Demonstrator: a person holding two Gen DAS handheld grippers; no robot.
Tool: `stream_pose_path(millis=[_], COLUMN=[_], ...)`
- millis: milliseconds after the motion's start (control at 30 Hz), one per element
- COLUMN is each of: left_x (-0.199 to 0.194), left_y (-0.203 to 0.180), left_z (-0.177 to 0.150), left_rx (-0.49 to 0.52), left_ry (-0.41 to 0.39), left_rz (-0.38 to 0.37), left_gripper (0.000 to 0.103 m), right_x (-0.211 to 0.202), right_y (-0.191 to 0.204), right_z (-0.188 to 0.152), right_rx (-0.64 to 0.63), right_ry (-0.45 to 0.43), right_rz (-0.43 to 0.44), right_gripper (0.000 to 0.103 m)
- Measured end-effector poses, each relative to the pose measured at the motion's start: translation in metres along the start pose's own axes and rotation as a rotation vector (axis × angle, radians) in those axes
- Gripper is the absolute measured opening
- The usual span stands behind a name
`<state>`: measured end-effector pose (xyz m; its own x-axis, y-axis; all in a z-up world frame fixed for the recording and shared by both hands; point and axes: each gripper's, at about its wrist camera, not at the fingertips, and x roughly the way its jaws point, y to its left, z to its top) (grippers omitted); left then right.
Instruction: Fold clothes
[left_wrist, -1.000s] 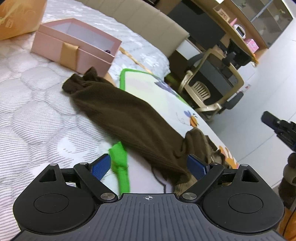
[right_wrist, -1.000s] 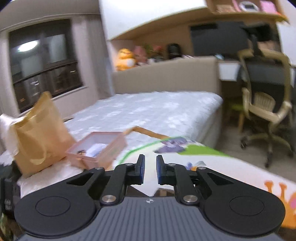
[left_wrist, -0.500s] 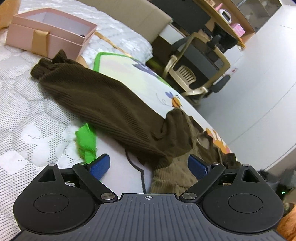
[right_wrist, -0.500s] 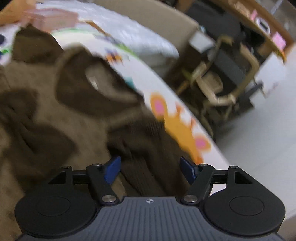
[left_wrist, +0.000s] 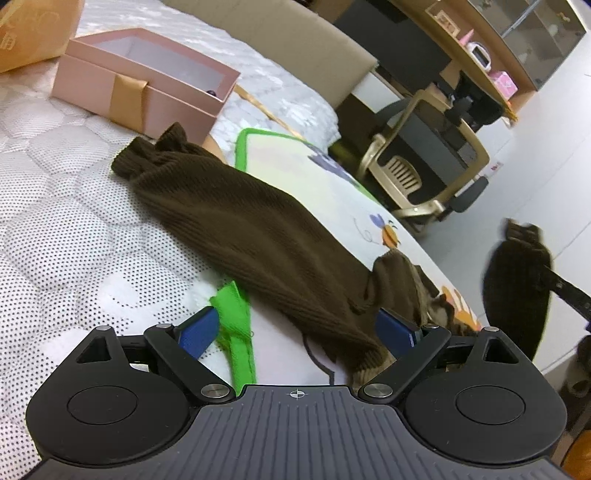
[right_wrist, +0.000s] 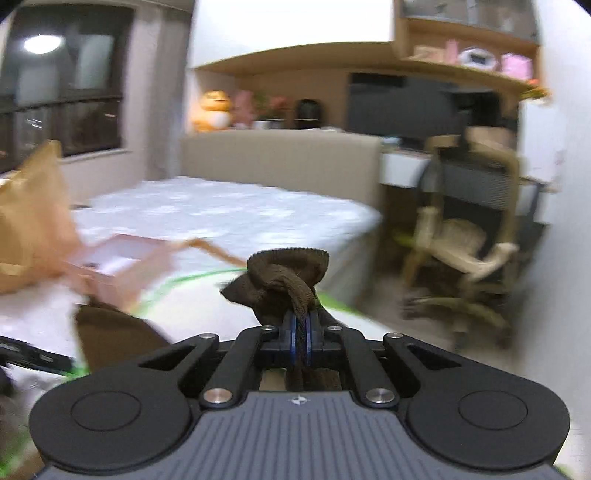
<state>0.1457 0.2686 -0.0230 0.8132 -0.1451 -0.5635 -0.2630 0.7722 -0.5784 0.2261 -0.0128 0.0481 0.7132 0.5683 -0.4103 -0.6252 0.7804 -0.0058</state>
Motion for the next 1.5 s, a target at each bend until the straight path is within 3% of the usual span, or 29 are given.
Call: stream_pose_path(millis=[33, 167, 200, 233, 367, 500, 533, 567, 600, 633, 667, 800, 967, 1133, 1200, 1267, 1333, 1400, 1500], left_x=[0.000, 0.004, 0.007, 0.010, 0.033, 0.058, 0.061, 0.063, 0.065, 0.062, 0.059, 0.024, -0.004, 0.030, 0.056, 0.082, 0.101, 0.101, 0.090], left_y=[0.001, 0.011, 0.015, 0.020, 0.033, 0.040, 0.036, 0.033, 0.030, 0.026, 0.023, -0.031, -0.141, -0.242, -0.259, -0.275, -0.283, -0.280, -0.266], left_z=[0.001, 0.014, 0.019, 0.025, 0.045, 0.056, 0.057, 0.057, 0.057, 0.058, 0.058, 0.065, 0.060, 0.023, -0.001, -0.024, -0.045, -0.061, -0.067], left_rx=[0.000, -0.014, -0.019, -0.025, -0.036, -0.060, -0.029, -0.001, 0.027, 0.046, 0.066, 0.234, 0.470, 0.607, 0.608, 0.608, 0.611, 0.656, 0.709], left_ry=[-0.005, -0.051, -0.069, -0.085, -0.154, -0.185, -0.200, -0.200, -0.199, -0.204, -0.210, -0.315, -0.367, -0.242, -0.157, -0.071, 0.019, 0.067, 0.081], left_rz=[0.004, 0.068, 0.095, 0.122, 0.254, 0.316, 0.323, 0.330, 0.336, 0.327, 0.318, 0.275, 0.088, -0.132, -0.169, -0.205, -0.252, -0.273, -0.242], left_gripper=[0.095, 0.095, 0.095, 0.095, 0.095, 0.092, 0.069, 0.040, 0.029, 0.012, 0.010, 0.009, 0.009, 0.010, 0.012, 0.036, 0.053, 0.061, 0.075], right_x=[0.012, 0.050, 0.049, 0.043, 0.001, -0.051, -0.063, -0.074, -0.082, -0.090, -0.098, -0.112, -0.112, -0.114, -0.118, -0.119, -0.118, -0.115, -0.108], right_y=[0.009, 0.034, 0.039, 0.038, 0.018, -0.015, -0.025, -0.035, -0.045, -0.056, -0.067, -0.109, -0.145, -0.160, -0.164, -0.167, -0.168, -0.169, -0.166], right_z=[-0.007, -0.041, -0.049, -0.051, -0.052, -0.061, -0.064, -0.071, -0.080, -0.089, -0.098, -0.135, -0.170, -0.182, -0.182, -0.183, -0.185, -0.187, -0.186], right_rx=[0.004, 0.003, -0.005, 0.000, 0.054, 0.112, 0.129, 0.145, 0.171, 0.198, 0.225, 0.353, 0.540, 0.584, 0.597, 0.599, 0.598, 0.599, 0.579], right_ry=[0.017, 0.140, 0.146, 0.137, 0.044, -0.053, -0.073, -0.087, -0.090, -0.091, -0.093, -0.099, -0.170, -0.181, -0.200, -0.207, -0.194, -0.176, -0.144], right_rz=[0.039, 0.105, 0.109, 0.113, 0.106, 0.042, 0.020, -0.011, -0.043, -0.075, -0.106, -0.189, -0.192, -0.211, -0.219, -0.231, -0.249, -0.255, -0.269], right_gripper=[0.006, 0.035, 0.037, 0.039, 0.063, 0.072, 0.072, 0.073, 0.074, 0.074, 0.074, 0.074, 0.074, 0.074, 0.078, 0.079, 0.079, 0.079, 0.079])
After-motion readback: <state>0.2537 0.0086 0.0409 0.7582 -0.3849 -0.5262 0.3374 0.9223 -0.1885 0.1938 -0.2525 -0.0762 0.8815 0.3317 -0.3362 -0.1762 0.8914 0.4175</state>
